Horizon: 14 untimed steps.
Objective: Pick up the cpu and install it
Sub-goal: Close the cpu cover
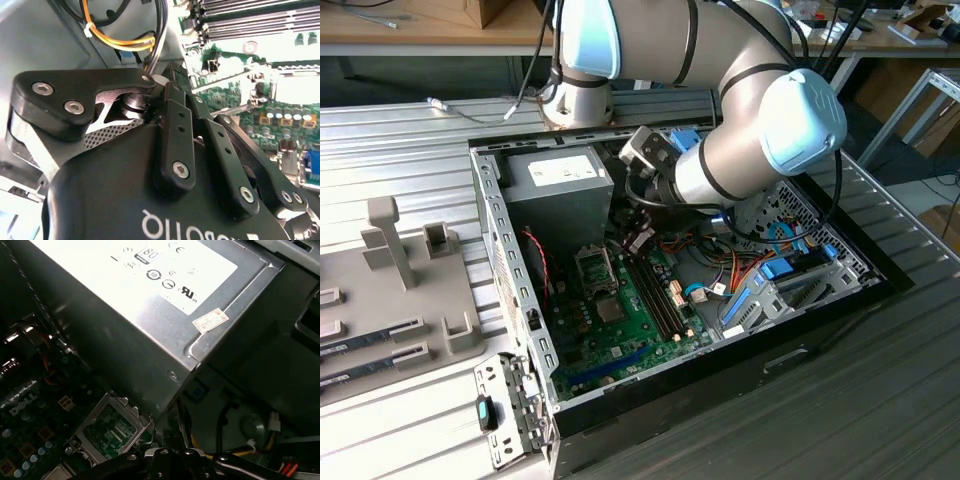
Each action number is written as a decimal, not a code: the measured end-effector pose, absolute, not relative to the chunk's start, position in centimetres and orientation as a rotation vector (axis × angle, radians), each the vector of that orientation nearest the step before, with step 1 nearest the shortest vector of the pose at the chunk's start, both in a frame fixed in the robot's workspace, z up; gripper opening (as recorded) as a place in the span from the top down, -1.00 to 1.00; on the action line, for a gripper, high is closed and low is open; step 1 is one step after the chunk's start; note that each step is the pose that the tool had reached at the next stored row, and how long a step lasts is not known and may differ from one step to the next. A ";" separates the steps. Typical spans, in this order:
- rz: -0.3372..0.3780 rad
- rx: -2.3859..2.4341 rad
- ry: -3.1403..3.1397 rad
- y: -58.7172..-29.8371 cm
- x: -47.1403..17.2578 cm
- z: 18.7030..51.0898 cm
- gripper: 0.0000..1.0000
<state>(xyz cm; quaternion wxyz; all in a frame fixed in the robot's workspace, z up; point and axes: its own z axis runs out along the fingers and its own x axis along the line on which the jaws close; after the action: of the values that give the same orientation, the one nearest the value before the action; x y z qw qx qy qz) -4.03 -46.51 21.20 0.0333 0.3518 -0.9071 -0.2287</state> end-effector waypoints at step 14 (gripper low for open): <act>-0.706 1.081 -2.791 -46.4 -4.3 18.5 0.79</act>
<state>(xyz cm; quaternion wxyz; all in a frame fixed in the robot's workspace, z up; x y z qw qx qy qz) -4.31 -46.38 18.52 0.0330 0.3514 -0.9071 -0.2293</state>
